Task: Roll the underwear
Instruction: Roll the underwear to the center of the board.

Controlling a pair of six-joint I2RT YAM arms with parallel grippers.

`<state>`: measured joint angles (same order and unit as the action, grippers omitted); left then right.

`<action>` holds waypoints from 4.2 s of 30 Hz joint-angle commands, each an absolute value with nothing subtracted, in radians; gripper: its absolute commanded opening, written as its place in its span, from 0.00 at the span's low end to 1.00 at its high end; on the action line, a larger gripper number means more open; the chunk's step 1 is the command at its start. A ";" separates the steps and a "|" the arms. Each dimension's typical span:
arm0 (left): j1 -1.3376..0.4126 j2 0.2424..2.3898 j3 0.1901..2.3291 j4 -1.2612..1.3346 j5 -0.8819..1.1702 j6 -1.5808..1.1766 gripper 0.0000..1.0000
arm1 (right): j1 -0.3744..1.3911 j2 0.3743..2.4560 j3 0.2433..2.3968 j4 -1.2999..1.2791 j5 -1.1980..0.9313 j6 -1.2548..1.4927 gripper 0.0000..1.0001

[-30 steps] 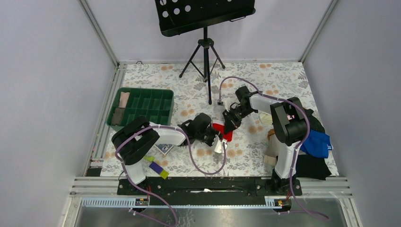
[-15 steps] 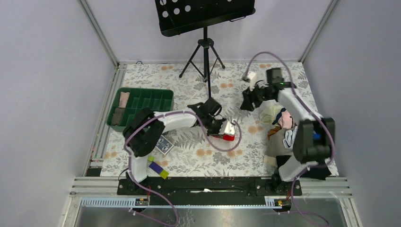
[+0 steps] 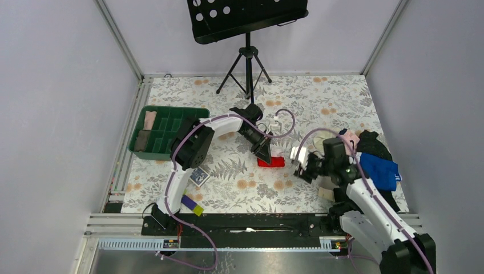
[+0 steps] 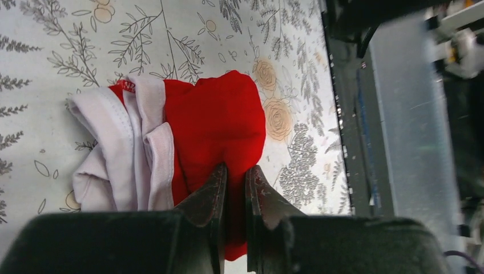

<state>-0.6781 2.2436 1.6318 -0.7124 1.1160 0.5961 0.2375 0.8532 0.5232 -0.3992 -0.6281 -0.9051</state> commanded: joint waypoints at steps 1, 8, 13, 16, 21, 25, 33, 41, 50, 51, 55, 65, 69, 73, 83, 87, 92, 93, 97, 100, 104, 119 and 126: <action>-0.663 2.324 1.691 -0.810 1.195 0.502 0.02 | 0.412 0.788 0.434 -0.238 -0.556 -0.973 0.64; -0.655 2.354 1.715 -0.809 1.192 0.489 0.04 | 0.533 1.040 0.531 -0.076 -0.504 -0.914 0.60; -0.654 2.363 1.719 -0.810 1.195 0.483 0.04 | 0.541 1.175 0.581 -0.057 -0.548 -0.982 0.63; -0.655 2.366 1.720 -0.810 1.196 0.483 0.04 | 0.543 1.255 0.625 -0.102 -0.566 -0.999 0.63; -0.654 2.365 1.720 -0.810 1.195 0.483 0.05 | 0.560 1.331 0.613 -0.054 -0.548 -1.027 0.62; -0.652 2.364 1.719 -0.809 1.191 0.482 0.05 | 0.562 1.400 0.647 -0.083 -0.537 -1.021 0.52; -0.609 2.202 1.613 -0.608 1.034 0.315 0.36 | 0.558 1.520 0.815 -0.366 -0.597 -0.982 0.04; -0.544 1.734 1.197 -0.144 0.565 0.113 0.48 | 0.492 1.657 0.959 -0.578 -0.706 -0.931 0.02; -0.542 1.465 0.930 -0.088 0.408 0.116 0.48 | 0.406 1.961 1.251 -0.741 -0.746 -0.816 0.04; -0.555 1.420 0.893 -0.058 0.382 0.150 0.48 | 0.397 2.001 1.299 -0.773 -0.748 -0.811 0.04; -0.637 1.294 0.778 0.048 0.373 0.373 0.52 | 0.362 2.130 1.413 -0.824 -0.735 -0.781 0.04; -0.779 1.474 0.789 0.167 0.541 0.914 0.62 | 0.329 2.241 1.457 -0.841 -0.653 -0.730 0.07; -0.805 1.582 0.799 0.271 0.570 0.988 0.64 | 0.320 2.246 1.452 -0.820 -0.637 -0.693 0.07; -0.846 1.647 0.803 0.351 0.547 0.999 0.68 | 0.318 2.254 1.456 -0.809 -0.623 -0.667 0.08; -0.912 1.814 0.788 0.496 0.348 1.157 0.66 | 0.307 2.265 1.467 -0.813 -0.626 -0.638 0.09; -0.914 1.862 0.808 0.485 0.287 1.166 0.64 | 0.292 2.273 1.483 -0.837 -0.656 -0.644 0.12; -0.914 1.911 0.846 0.437 0.246 1.129 0.60 | 0.272 2.284 1.500 -0.894 -0.717 -0.677 0.24; -0.915 1.920 0.853 0.417 0.246 1.132 0.58 | 0.270 2.287 1.507 -0.906 -0.726 -0.684 0.29; -0.916 1.968 0.907 0.290 0.244 1.128 0.56 | 0.234 2.267 1.549 -0.955 -0.829 -0.673 0.62; -0.915 1.994 0.945 0.157 0.291 1.142 0.55 | 0.187 2.246 1.621 -1.028 -0.935 -0.667 0.90; -0.919 2.021 0.982 0.068 0.316 1.171 0.50 | 0.139 2.249 1.769 -1.189 -0.960 -0.725 0.99; -0.883 2.139 1.284 -0.180 0.301 0.868 0.10 | -0.101 1.981 2.004 -1.153 -1.042 -0.579 1.00; -0.764 2.101 1.445 -0.356 0.576 0.603 0.00 | -0.204 1.605 1.661 -0.681 -0.954 -0.288 1.00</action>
